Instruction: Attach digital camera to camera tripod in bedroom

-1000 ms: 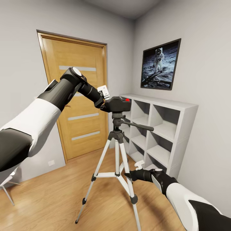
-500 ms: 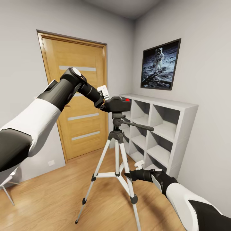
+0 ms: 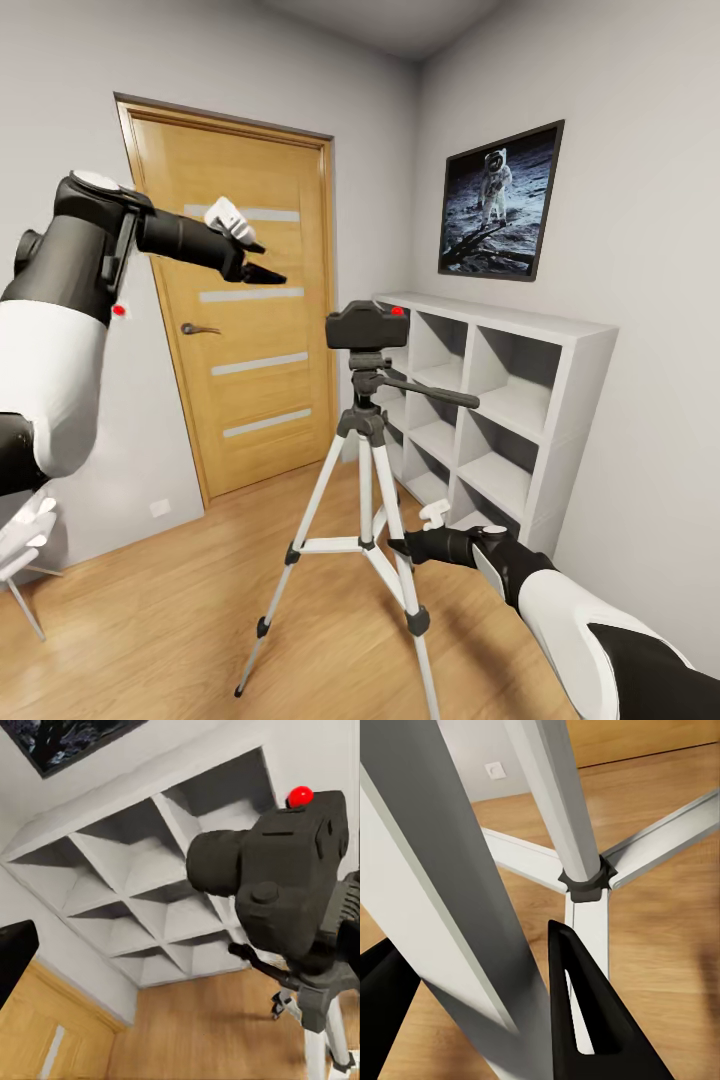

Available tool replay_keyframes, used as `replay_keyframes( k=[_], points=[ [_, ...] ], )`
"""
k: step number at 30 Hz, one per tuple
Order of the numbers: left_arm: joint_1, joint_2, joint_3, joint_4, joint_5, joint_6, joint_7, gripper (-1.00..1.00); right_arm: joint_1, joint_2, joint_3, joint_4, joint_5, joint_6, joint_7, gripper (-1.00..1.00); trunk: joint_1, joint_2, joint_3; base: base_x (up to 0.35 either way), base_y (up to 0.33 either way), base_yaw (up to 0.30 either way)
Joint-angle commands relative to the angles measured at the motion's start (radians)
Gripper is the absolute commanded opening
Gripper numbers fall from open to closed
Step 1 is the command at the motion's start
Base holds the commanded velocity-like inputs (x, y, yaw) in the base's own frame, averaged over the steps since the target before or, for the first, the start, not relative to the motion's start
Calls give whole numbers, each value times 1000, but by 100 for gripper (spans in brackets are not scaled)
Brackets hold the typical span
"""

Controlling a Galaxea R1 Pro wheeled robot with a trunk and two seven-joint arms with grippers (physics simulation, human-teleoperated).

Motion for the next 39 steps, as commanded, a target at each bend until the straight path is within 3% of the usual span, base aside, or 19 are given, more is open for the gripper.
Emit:
replay_keyframes(
  k=[1,5,10,11,14,16,19,21,23,24,26,27,29,30,31,32,35,36,39],
  points=[
    [-1,19,11,-1,-2,11,-4,100,-1,0,27,-2,12,9,3,-100,0,-1,-1,0,0,0],
    [3,108,49,16,2,13,1,100,-1,1,27,-2,11,9,3,-100,0,-1,-1,0,0,0],
    [11,203,63,85,5,21,21,100,-1,2,27,-2,11,9,3,-100,0,-1,-1,0,0,0],
    [16,236,64,137,8,22,32,100,-1,2,27,-2,11,9,3,-100,0,-1,-1,0,0,0],
    [28,299,67,288,27,17,49,100,-1,2,27,-2,10,9,3,-100,0,-1,-1,0,0,0],
    [34,360,67,500,62,-3,67,100,-1,3,27,-2,9,9,3,-100,0,-1,-1,0,0,0],
    [45,409,67,713,108,-93,154,100,-1,3,27,-2,9,10,3,-100,0,-1,-1,0,0,0],
    [88,419,67,762,123,-156,222,100,-1,3,27,-2,9,10,3,-100,0,-1,-1,0,0,0],
    [148,421,67,781,131,-182,258,100,-1,3,27,-1,9,10,3,-100,0,-1,-1,0,0,0],
    [224,418,67,793,138,-197,283,100,-1,3,27,-1,10,10,3,-100,0,-1,-1,0,0,0],
    [304,411,67,801,147,-206,303,100,-1,3,27,-1,10,10,3,-100,0,-1,-1,0,0,0],
    [384,402,67,806,161,-212,320,100,-1,3,27,-1,11,10,3,-100,0,-1,-1,0,0,0],
    [464,388,67,809,185,-216,340,100,-1,3,27,-1,11,10,3,-100,0,-1,-1,0,0,0],
    [549,369,67,811,217,-219,369,100,-1,3,27,-1,12,10,3,-100,0,-1,-1,0,0,0],
    [594,357,67,812,233,-219,387,100,-1,3,27,-1,12,10,3,-100,0,-1,-1,0,0,0],
    [688,327,67,813,268,-221,430,100,-1,3,27,-1,12,10,3,-100,0,-1,-1,0,0,0],
    [827,275,67,813,322,-222,514,100,-1,3,27,-1,12,10,3,-100,0,-1,-1,0,0,0],
    [909,239,67,813,361,-223,579,100,-1,3,27,-1,12,10,3,-100,0,-1,-1,0,0,0],
    [1037,178,67,814,433,-232,722,100,-1,4,28,-1,13,10,3,-100,0,-1,-1,0,0,0]
  ],
)
